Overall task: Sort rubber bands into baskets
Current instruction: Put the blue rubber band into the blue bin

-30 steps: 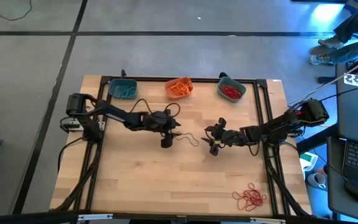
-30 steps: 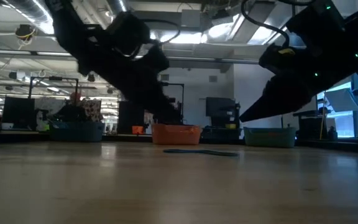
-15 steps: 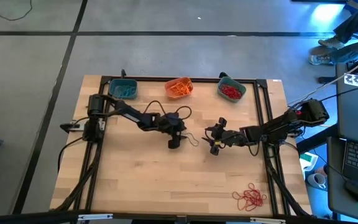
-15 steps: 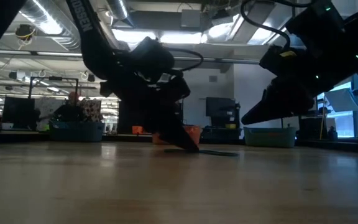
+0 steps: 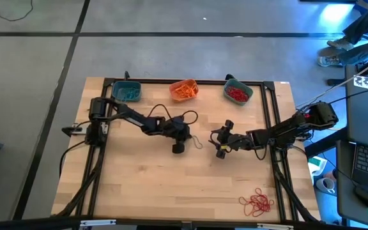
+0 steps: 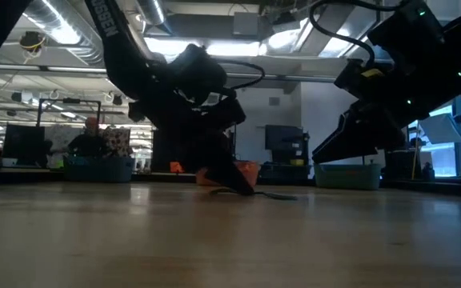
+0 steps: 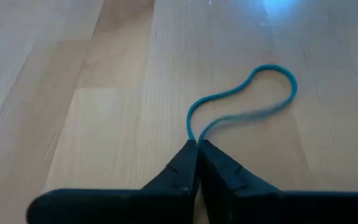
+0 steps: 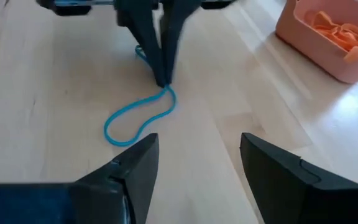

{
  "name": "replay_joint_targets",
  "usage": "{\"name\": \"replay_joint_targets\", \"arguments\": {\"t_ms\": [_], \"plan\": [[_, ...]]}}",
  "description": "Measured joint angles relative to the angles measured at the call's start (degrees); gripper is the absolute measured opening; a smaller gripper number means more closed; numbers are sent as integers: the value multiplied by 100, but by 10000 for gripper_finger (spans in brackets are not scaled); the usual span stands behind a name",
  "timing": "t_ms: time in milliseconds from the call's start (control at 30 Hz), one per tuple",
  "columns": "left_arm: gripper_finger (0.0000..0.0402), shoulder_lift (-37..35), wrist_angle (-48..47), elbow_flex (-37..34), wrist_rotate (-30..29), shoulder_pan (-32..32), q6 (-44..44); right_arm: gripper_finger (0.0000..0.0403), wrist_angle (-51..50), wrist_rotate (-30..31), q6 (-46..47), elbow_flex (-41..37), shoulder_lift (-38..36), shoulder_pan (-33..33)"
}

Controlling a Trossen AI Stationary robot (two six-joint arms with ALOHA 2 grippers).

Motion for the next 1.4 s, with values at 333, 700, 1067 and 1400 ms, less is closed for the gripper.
{"name": "replay_joint_targets", "arguments": {"t_ms": [333,700,1067,1400], "plan": [[2,-1464,-1452,-69,-1521,-438,79,225,40,92,9,1,0,0],[4,-3267,-3826,-79,-3897,-33,-475,225,35,88,13,4,2,0],[5,-4051,-5384,-82,-5019,1616,-1286,225,47,-63,17,2,2,0],[5,-4065,-5565,-80,-5020,2877,-1282,225,34,-65,17,2,2,0]]}}
